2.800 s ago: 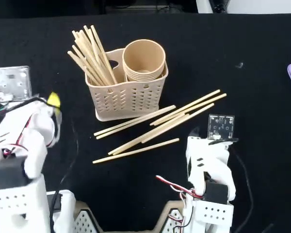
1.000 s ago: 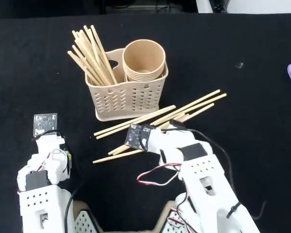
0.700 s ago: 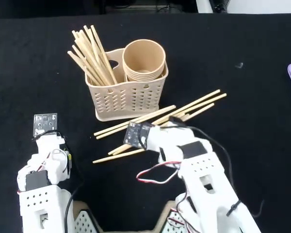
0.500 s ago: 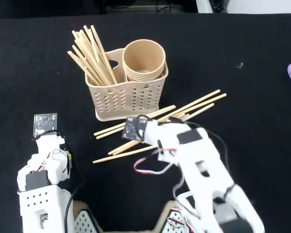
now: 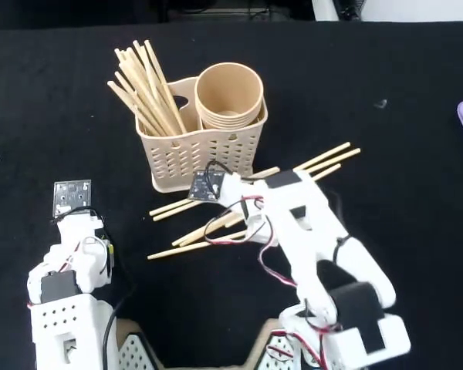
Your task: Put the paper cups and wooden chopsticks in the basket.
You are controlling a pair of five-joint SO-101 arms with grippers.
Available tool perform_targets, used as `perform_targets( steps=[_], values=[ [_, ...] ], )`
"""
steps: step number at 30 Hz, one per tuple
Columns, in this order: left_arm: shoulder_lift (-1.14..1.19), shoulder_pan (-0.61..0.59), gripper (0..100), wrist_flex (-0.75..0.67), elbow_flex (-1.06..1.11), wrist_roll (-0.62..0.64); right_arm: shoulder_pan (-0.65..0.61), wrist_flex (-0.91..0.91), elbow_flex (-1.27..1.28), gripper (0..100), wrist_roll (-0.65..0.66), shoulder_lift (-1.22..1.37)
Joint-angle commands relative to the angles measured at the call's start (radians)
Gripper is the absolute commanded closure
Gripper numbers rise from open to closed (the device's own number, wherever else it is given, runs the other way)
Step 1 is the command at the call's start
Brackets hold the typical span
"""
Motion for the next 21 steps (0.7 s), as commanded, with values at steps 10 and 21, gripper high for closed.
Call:
perform_targets(
  steps=[10,21],
  values=[
    [-0.009,0.01,87,-0.011,-0.002,0.003,-0.008,0.015,-0.042,87.7,0.066,0.076],
    [-0.009,0.012,87,-0.011,-0.002,0.003,0.12,0.051,-0.015,98.8,0.066,-0.101]
  ],
)
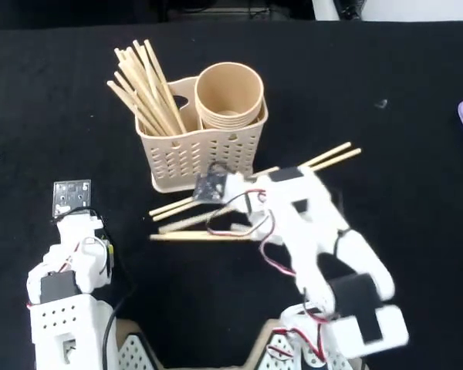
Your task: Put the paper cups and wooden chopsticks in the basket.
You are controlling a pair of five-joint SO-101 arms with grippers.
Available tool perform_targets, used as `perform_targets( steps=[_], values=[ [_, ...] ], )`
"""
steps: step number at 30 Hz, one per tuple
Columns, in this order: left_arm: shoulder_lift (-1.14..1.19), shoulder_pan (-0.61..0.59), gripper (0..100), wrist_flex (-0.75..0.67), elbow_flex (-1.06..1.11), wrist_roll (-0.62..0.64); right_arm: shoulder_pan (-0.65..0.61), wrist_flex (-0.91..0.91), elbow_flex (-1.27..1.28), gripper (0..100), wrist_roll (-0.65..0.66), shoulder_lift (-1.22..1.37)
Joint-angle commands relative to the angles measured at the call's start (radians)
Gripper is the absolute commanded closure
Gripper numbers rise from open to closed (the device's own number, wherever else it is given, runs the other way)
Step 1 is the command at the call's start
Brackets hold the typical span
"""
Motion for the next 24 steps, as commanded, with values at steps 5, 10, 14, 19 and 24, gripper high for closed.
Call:
perform_targets(
  steps=[5,10,14,19,24],
  values=[
    [-0.009,0.013,87,-0.011,-0.002,0.003,0.052,0.068,0.091,98.8,0.008,-0.271],
    [-0.009,0.015,87,-0.012,-0.002,0.003,-0.069,0.064,0.191,98.8,0.002,-0.357],
    [-0.009,0.015,87,-0.012,-0.002,0.003,-0.181,0.025,0.148,98.8,-0.143,-0.348],
    [-0.009,0.01,87,-0.011,-0.002,0.003,-0.267,-0.092,0.127,98.7,-0.288,-0.255],
    [-0.009,0.01,87,-0.009,-0.002,0.003,-0.27,-0.138,0.133,84.1,-0.356,-0.168]
  ],
)
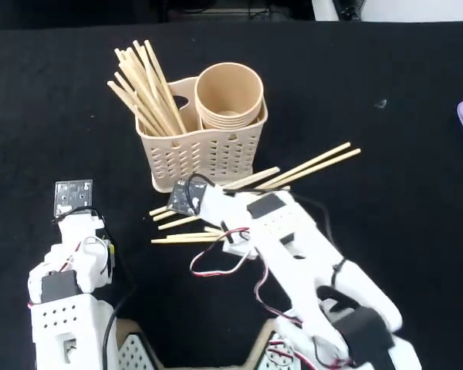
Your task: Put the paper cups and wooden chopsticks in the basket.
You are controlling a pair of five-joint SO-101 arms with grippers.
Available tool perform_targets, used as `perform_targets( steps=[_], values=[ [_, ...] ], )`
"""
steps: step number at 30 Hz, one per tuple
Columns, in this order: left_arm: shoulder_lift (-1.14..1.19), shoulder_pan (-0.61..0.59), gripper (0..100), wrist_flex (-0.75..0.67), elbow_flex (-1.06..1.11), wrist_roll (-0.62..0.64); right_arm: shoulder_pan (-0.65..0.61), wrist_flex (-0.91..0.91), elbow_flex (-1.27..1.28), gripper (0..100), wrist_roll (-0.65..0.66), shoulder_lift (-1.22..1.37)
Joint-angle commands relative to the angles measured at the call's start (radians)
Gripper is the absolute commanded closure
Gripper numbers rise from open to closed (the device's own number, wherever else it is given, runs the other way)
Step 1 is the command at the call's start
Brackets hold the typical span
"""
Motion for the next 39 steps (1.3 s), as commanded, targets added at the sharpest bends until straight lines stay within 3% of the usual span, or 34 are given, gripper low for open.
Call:
perform_targets(
  steps=[1,3,8,14,32,34,38,39],
  values=[
    [-0.009,0.002,87,-0.009,-0.002,0.003,-0.015,-0.018,-0.036,79.7,-0.029,0.033],
    [-0.009,0.004,87,-0.009,-0.002,0.003,-0.015,0.002,-0.038,74.5,-0.029,0.039],
    [-0.009,0.005,87,-0.009,-0.002,0.003,-0.015,0.009,-0.036,76.6,-0.026,0.044],
    [-0.009,0.005,87,-0.009,-0.002,0.003,-0.015,0.006,0.012,76.9,0.072,0.045],
    [-0.009,0.002,87,-0.009,-0.002,0.003,0.011,-0.028,-0.039,77.1,0.075,0.17],
    [-0.009,0.002,87,-0.009,-0.002,0.003,0.011,-0.017,-0.048,81.4,0.075,0.177],
    [-0.009,0.002,87,-0.009,-0.002,0.003,0.012,-0.014,-0.048,99.4,0.069,0.148],
    [-0.009,0.002,87,-0.009,-0.002,0.003,0.014,-0.012,-0.047,97.8,0.068,0.133]
  ],
)
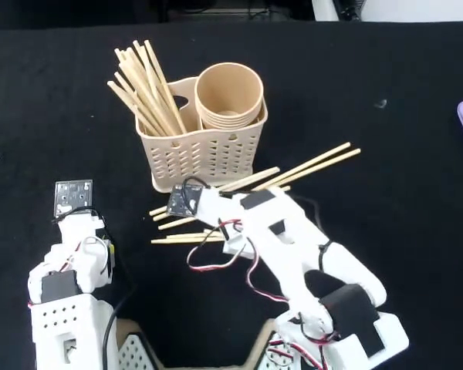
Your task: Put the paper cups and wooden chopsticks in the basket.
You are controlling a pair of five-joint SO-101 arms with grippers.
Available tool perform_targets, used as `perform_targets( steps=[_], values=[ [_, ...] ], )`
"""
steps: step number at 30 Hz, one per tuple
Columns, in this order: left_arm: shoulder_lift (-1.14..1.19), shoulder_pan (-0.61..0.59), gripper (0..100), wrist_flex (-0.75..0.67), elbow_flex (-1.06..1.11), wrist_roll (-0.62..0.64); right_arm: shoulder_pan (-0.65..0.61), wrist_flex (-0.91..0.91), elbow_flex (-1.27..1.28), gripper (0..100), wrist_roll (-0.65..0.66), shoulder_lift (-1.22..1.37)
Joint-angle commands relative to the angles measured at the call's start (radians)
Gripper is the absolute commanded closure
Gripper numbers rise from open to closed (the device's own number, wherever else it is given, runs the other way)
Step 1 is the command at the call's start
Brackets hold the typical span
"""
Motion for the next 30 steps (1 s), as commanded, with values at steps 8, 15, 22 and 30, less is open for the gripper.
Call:
perform_targets(
  steps=[8,15,22,30],
  values=[
    [-0.009,0.002,87,-0.009,-0.002,0.003,0.023,0.169,-0.012,98.8,0.005,-0.282],
    [-0.009,0.002,87,-0.009,-0.002,0.003,0.025,0.242,-0.012,98.8,0.005,-0.549],
    [-0.009,0.005,87,-0.009,-0.002,0.003,0.017,0.236,-0.015,98.8,-0.055,-0.662],
    [-0.009,0.002,87,-0.009,-0.002,0.003,0.002,-0.009,0.041,98.8,-0.213,-0.625]
  ],
)
